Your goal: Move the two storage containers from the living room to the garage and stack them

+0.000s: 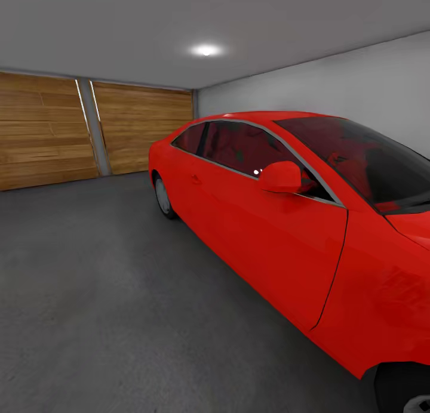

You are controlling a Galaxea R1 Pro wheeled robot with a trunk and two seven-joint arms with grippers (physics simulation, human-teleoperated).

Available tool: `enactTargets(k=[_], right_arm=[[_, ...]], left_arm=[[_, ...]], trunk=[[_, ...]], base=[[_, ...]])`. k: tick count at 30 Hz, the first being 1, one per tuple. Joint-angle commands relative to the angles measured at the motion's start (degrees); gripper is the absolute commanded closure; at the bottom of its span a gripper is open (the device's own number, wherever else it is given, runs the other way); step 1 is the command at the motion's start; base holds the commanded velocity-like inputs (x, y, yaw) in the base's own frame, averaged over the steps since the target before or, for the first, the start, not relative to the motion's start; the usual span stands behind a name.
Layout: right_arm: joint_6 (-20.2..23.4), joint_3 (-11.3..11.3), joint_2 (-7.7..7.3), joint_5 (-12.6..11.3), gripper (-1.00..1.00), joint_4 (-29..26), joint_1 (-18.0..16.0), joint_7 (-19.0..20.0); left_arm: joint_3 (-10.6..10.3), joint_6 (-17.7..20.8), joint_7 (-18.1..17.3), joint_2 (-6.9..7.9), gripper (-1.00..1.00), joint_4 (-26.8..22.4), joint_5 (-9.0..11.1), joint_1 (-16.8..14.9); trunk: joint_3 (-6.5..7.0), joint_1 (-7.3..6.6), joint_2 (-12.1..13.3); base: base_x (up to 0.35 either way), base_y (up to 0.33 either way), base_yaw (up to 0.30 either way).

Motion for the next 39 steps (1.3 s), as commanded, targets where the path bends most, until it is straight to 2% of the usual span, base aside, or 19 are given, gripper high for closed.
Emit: enactTargets(k=[1, 10, 24, 28, 39], right_arm=[[-0.3, 0.1, -0.13, 0.1, -1.0, -0.3, -0.3, -0.1], [-1.7, 0.2, 0.16, 0.2, -1.0, 0.7, -0.9, 0.2], [-6.2, 0.5, 0.78, 0.1, -1.0, 0.8, -1.0, 0.2], [-7.0, 0.4, 0.79, 0.1, -1.0, 0.8, -1.0, 0.2], [-7.1, 0.5, 0.79, 0.4, -1.0, 0.9, -1.0, 0.2]], left_arm=[[0.3, -0.3, 0.0, 0.22, -1.0, -0.3, 0.3, -0.1], [0.5, -2.5, 0.0, 0.26, -1.0, -3.1, 0.5, -0.1], [0.6, -7.0, 0.0, 0.26, -1.0, -3.4, 0.6, -0.1], [0.6, -7.0, 0.0, 0.26, -1.0, -3.4, 0.6, -0.1], [0.4, -7.2, 0.0, 0.21, -1.0, -3.5, 0.4, -0.1]], trunk=[[-0.03, 0.0, 0.0], [-0.03, 0.0, 0.0], [-0.03, 0.0, 0.0], [-0.03, 0.0, 0.0], [-0.03, 0.0, 0.0]], base=[[0.0, 0.0, 0.0], [0.0, 0.0, 0.0], [0.0, 0.0, 0.0], [0.0, 0.0, 0.007], [0.0, 0.0, 0.209]])
